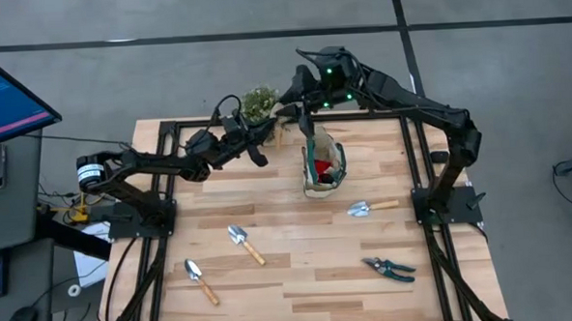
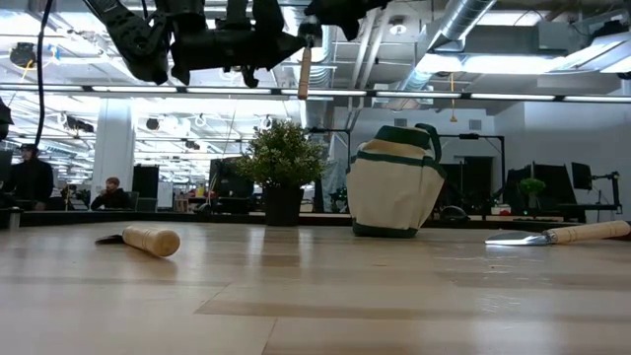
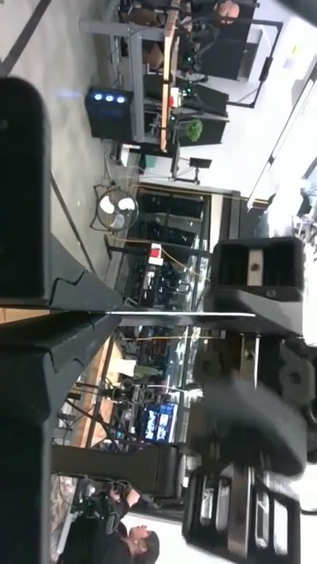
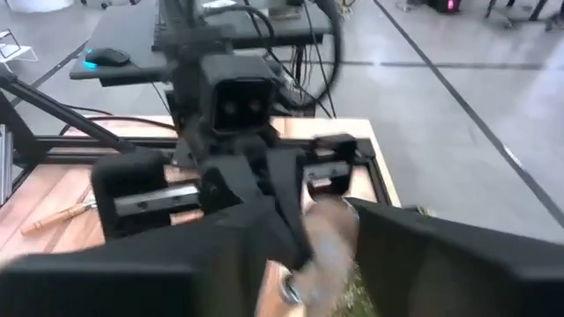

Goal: Pick & Place Garden tools in Gardening bag
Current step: Put the brown trowel into the white gardening bag

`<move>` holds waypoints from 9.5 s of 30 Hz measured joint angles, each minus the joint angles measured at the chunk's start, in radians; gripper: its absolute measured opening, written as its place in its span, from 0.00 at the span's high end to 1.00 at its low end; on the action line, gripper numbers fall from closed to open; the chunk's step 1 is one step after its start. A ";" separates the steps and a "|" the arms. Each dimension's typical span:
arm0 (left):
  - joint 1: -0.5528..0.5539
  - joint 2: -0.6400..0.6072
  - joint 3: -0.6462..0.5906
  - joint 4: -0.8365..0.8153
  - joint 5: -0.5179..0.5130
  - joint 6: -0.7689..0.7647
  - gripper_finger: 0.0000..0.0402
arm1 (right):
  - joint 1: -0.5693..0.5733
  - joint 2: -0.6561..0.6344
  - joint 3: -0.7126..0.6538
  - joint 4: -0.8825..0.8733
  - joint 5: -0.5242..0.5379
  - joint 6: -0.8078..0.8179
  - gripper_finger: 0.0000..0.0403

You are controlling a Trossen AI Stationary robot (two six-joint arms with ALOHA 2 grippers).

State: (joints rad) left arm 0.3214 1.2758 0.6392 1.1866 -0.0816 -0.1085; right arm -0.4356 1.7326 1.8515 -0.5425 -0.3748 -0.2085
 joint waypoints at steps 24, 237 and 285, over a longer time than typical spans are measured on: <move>0.000 0.000 0.002 -0.019 0.031 0.127 0.85 | 0.017 -0.018 -0.003 -0.012 0.106 0.041 1.00; -0.127 -0.349 0.195 -1.450 0.144 -0.305 0.84 | -0.077 -0.649 -0.974 0.399 0.601 0.204 0.54; -1.074 -0.092 0.198 -1.404 -0.068 -2.026 0.91 | 0.023 -0.604 -0.975 0.234 0.607 0.331 0.58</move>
State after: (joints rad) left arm -0.7525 1.1839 0.8368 -0.2175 -0.1497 -2.1348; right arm -0.4122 1.1286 0.8761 -0.3085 0.2325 0.1222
